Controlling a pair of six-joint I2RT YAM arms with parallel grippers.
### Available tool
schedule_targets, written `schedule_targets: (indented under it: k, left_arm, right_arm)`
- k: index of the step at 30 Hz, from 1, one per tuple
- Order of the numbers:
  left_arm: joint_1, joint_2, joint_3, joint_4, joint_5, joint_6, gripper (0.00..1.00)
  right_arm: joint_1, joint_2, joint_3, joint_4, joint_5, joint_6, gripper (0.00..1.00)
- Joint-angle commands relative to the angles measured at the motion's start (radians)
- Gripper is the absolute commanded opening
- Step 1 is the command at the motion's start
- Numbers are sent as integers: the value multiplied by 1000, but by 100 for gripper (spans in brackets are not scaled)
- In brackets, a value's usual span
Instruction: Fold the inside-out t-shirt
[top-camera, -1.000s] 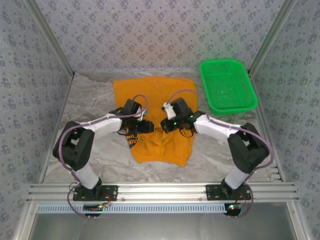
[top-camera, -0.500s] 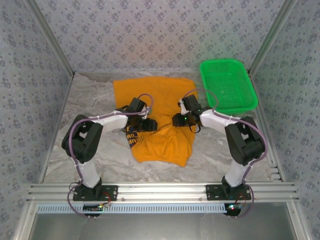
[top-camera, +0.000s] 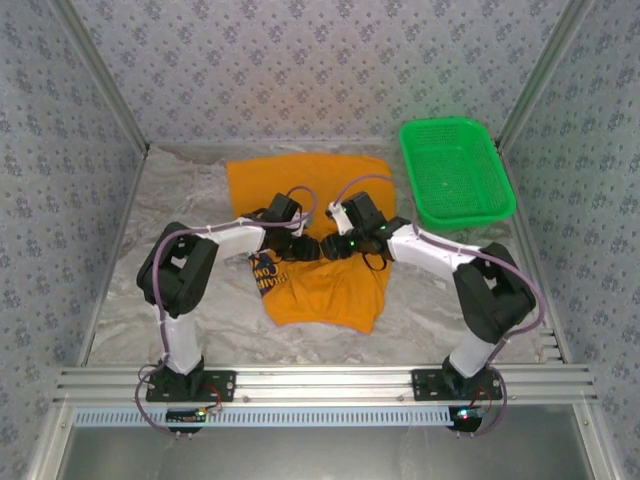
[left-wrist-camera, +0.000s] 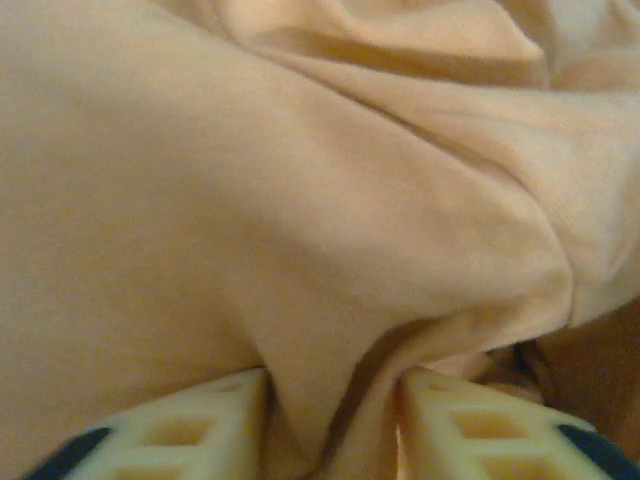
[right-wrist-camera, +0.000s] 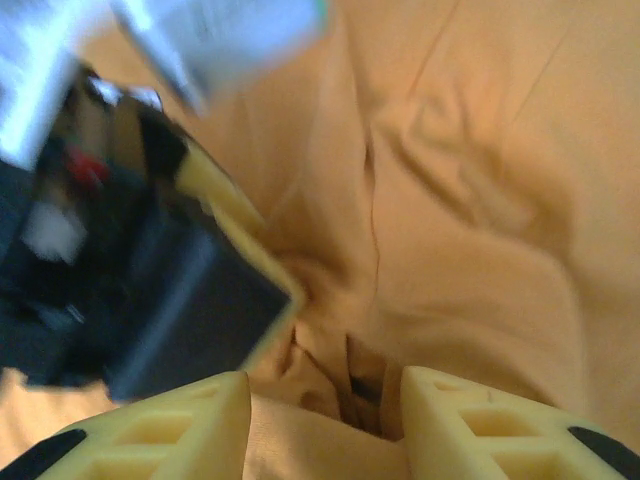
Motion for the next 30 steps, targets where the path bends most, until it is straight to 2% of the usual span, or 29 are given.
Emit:
schedule_targets:
  k: [1,3,5,7,9,11,14,17,19,21,23,25,27,30]
  left_arm:
    - [-1,9,41,-8,20,11,17]
    - [6,-12,36,-3,46,-6,8]
    - [18,-44,22,16,96,-29,2]
    - [36,-76,0,51,156,-62,0]
    - [58,-105,-38,105,216,-109,0]
    - [75,-119,-64,135,251,-136,0]
    - [90,-109,-91,149,251,-141,6]
    - [94,-79,-116,184,246,-153,15]
    - [92,-61,-125,184,216,-150,31]
    - [89,-45,-129,170,198,-139,40]
    - [83,-44,-130,151,191,-127,46]
    - [75,-61,-134,120,170,-113,48]
    - [71,-91,-141,87,154,-102,48]
    - [70,-148,-164,44,140,-100,48]
  right_arm:
    - [29,40,-20,-22,0,-24,38]
    - [33,29,-30,-34,-19,-55,17]
    - [32,-30,-76,0,-97,-102,8]
    - [37,-122,-146,55,-182,-160,2]
    - [49,-231,-248,144,-255,-248,0]
    - [78,-320,-352,235,-242,-325,0]
    - [159,-363,-489,382,-184,-454,0]
    - [265,-318,-536,419,-64,-591,0]
    - [320,-307,-596,526,-4,-660,3]
    - [341,-316,-639,616,19,-686,12]
    - [335,-343,-618,559,4,-700,22]
    - [298,-381,-584,493,-36,-674,30]
    - [231,-434,-553,456,-156,-613,38]
    - [179,-472,-517,425,-176,-538,43]
